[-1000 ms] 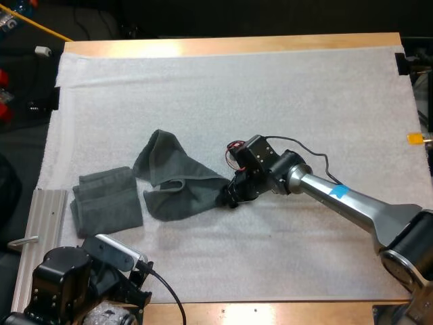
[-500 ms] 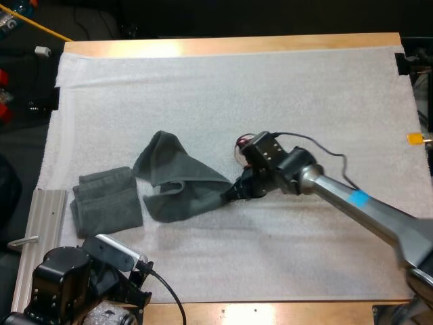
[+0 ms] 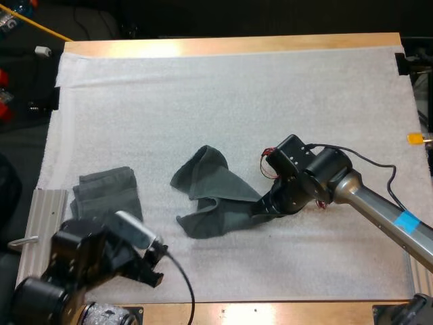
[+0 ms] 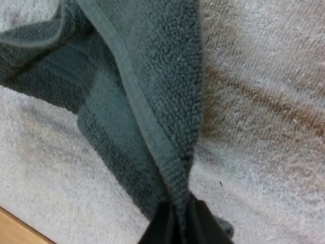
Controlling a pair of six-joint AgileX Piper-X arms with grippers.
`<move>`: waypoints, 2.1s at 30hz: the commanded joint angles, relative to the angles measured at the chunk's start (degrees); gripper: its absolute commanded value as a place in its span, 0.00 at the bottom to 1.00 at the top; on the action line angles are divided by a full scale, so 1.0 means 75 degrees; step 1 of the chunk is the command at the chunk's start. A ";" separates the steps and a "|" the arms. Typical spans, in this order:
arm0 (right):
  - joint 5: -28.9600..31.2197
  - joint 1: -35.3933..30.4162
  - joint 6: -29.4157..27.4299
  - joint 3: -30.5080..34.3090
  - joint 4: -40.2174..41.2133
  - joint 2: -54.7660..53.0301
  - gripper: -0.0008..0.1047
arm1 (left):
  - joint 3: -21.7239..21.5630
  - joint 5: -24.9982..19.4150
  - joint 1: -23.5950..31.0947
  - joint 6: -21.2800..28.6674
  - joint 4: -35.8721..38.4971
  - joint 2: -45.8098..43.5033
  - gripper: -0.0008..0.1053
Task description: Pick towel from pile, fold and stack
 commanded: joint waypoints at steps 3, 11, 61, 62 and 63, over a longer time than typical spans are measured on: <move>0.0018 -0.0023 0.0014 -0.0012 -0.0026 -0.0037 0.01 | 0.0035 0.0095 -0.0040 0.0138 -0.0329 0.0762 0.62; 0.0018 -0.0023 0.0014 -0.0012 -0.0025 -0.0037 0.01 | 0.0035 0.0095 -0.0040 0.0138 -0.1827 0.2700 0.62; 0.0564 0.0154 0.2112 -0.0036 0.1239 -0.3169 0.01 | -0.1984 0.2384 -0.0040 -0.1757 -0.0141 0.1565 0.01; 0.0547 0.0250 0.2242 -0.0034 0.1238 -0.3280 0.01 | -0.2009 0.2384 -0.0040 -0.1757 -0.0128 0.1522 0.01; 0.0548 0.0401 0.2417 -0.0034 0.1236 -0.3443 0.01 | -0.2020 0.2384 -0.0040 -0.1757 -0.0105 0.1434 0.01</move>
